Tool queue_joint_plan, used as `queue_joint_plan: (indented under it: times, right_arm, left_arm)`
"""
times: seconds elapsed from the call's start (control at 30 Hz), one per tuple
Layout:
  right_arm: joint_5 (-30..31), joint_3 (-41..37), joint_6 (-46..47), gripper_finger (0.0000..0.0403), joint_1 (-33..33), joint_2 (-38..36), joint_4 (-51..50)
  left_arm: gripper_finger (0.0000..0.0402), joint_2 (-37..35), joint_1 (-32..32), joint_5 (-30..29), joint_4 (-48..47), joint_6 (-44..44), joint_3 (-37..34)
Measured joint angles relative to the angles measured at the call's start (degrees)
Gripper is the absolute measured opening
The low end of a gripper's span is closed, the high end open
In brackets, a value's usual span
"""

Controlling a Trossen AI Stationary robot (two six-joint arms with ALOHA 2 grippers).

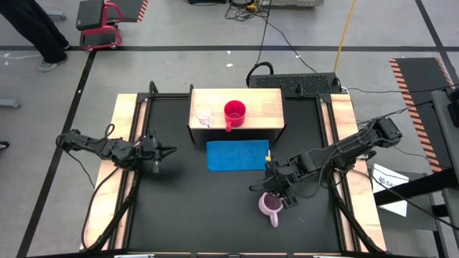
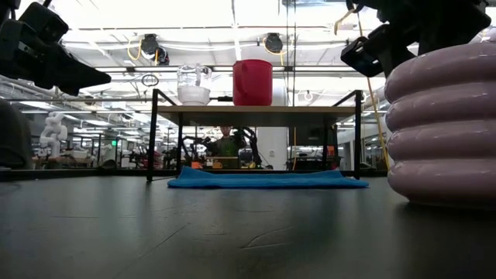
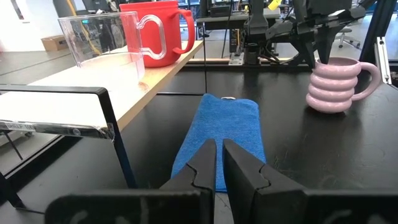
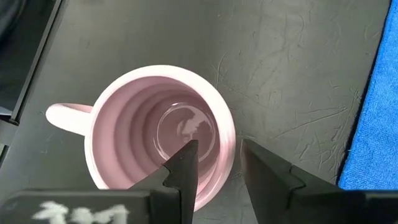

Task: Stack small to large cups/mugs on shelf
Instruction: Put the purple mug on the shelf

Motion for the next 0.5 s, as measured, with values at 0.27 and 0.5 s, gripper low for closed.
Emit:
queue_joint_plan:
  times: [0.27, 0.5]
  right_arm:
    - [0.1, 0.0, 0.0, 0.0076, 0.0, 0.6, 0.5]
    - [0.2, 0.0, -1.2, 0.0052, 0.0, 0.7, 0.7]
  left_arm:
    - [0.0031, 0.0, 0.0, 0.0, 0.0, 0.0, 0.0]
    - [0.0031, 0.0, 0.0, 0.0, 0.0, 0.0, 0.0]
